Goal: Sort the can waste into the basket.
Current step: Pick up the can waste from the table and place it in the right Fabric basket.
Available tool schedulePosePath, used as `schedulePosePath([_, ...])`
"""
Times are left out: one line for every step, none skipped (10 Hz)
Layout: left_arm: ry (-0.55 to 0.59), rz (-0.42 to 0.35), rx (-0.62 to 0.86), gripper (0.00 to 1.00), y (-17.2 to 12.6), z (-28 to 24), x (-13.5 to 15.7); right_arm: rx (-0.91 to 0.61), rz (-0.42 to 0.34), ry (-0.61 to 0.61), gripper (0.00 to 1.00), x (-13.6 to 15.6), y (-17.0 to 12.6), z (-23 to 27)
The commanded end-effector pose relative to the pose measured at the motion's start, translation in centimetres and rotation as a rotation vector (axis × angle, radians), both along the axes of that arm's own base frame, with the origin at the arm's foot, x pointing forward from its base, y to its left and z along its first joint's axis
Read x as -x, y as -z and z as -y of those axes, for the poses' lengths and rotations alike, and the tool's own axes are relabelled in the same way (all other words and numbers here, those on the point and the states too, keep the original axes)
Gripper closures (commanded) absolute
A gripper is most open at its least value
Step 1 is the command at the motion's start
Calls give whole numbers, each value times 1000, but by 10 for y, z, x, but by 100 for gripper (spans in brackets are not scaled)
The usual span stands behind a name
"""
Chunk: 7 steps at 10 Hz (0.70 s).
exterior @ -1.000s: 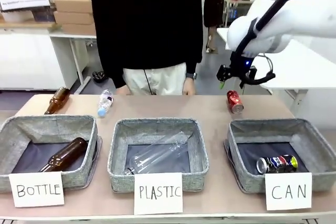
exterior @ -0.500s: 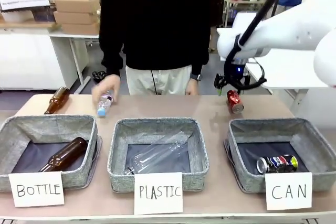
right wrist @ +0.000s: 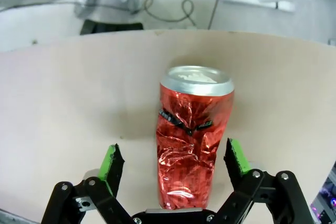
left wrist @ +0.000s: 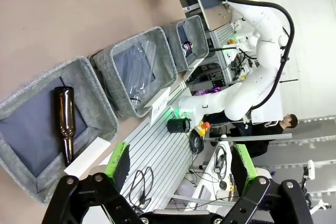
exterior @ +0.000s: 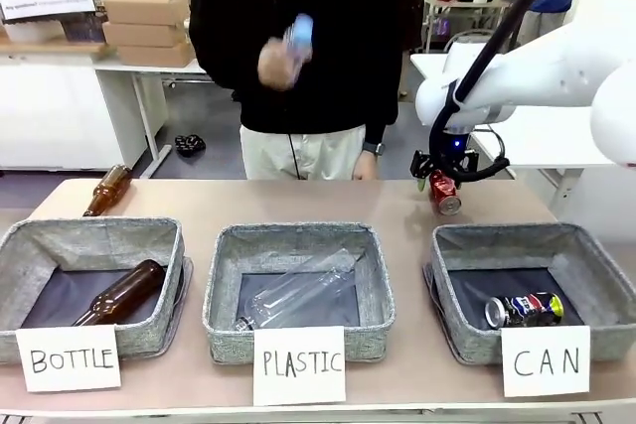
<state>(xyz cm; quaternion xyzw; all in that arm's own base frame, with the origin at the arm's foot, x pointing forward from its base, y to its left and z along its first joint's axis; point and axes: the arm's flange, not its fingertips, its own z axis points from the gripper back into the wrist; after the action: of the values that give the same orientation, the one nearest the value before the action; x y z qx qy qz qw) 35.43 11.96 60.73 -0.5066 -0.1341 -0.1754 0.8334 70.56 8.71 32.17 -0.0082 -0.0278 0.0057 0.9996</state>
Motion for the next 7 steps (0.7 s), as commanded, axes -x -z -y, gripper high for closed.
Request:
schedulePosePath([14, 9, -2, 0, -1, -1, 4, 36, 14, -10, 0, 6, 11, 4])
schedulePosePath([14, 9, -2, 0, -1, -1, 4, 35, 17, -10, 0, 7, 12, 4])
schedulePosePath([14, 9, -2, 0, -1, -1, 4, 34, 35, -9, 0, 9, 11, 5])
schedulePosePath([14, 9, -2, 0, -1, -1, 4, 27, 49, -9, 0, 11, 8, 6])
schedulePosePath([14, 9, -2, 0, -1, -1, 4, 21, 46, -11, 60, 12, 8, 6])
schedulePosePath([14, 9, -2, 0, -1, -1, 4, 24, 47, -10, 60, 12, 8, 5])
schedulePosePath([14, 9, -2, 0, -1, -1, 4, 26, 45, -11, 60, 13, 9, 5])
